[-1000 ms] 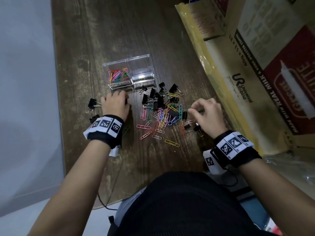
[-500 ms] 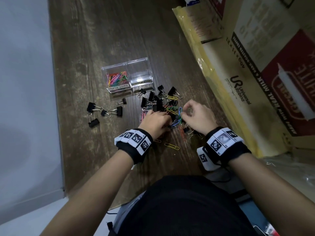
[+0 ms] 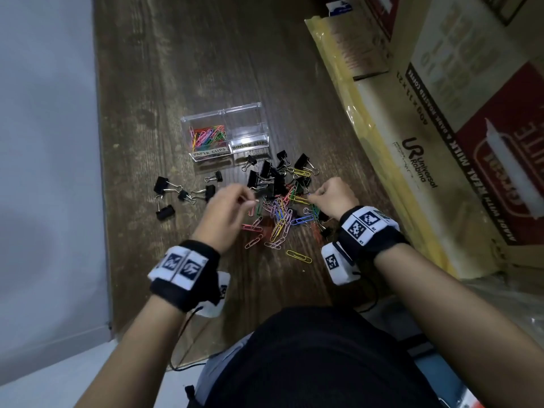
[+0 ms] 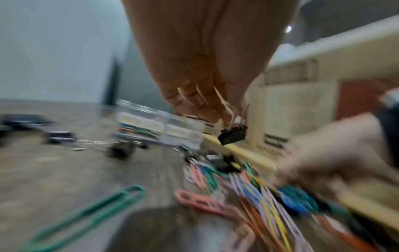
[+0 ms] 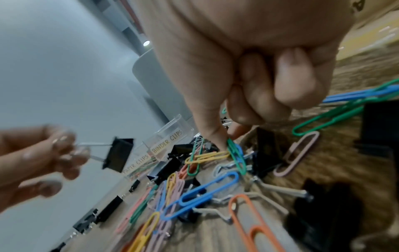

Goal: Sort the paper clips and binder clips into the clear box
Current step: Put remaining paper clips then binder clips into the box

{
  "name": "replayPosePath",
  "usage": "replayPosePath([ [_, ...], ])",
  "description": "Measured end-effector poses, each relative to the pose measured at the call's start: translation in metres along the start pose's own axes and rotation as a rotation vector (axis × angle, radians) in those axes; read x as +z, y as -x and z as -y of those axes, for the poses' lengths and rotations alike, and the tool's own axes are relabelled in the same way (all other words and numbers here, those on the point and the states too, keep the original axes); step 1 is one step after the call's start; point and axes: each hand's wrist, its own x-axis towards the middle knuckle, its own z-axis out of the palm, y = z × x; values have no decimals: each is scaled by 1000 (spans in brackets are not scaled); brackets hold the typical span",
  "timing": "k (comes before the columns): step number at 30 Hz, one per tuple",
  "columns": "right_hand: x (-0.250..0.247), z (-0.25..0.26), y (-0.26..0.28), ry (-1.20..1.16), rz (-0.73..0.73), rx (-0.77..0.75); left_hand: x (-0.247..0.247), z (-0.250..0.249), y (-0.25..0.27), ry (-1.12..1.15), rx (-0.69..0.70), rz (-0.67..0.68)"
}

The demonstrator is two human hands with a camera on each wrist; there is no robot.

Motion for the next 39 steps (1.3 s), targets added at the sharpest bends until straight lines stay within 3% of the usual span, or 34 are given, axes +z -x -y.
replayPosePath([
  [3,-4,1,6,-164,-35,-102,-26,27,15,-80,-118,-103],
  [7,-12,5,18,-346,-65,-191,-35,54,29,-399,-247,-14],
  [12,-12,19,31,-693,196,-156,-9,32,26,-382,-120,133],
  [14,-4,26,31,-470,218,-218,7,22,21,-381,-65,211],
  [17,10,31,34,244,89,-414,21,19,6,-414,-60,253],
  [19,20,32,37,520,20,-478,24,22,-4,-434,-96,267],
  [28,43,36,32,569,-1,-579,29,25,-21,-338,-34,264],
  [32,36,29,33,381,12,-557,31,26,-22,-301,-22,224],
  [39,4,9,34,-464,197,-318,29,25,-11,-220,10,58],
])
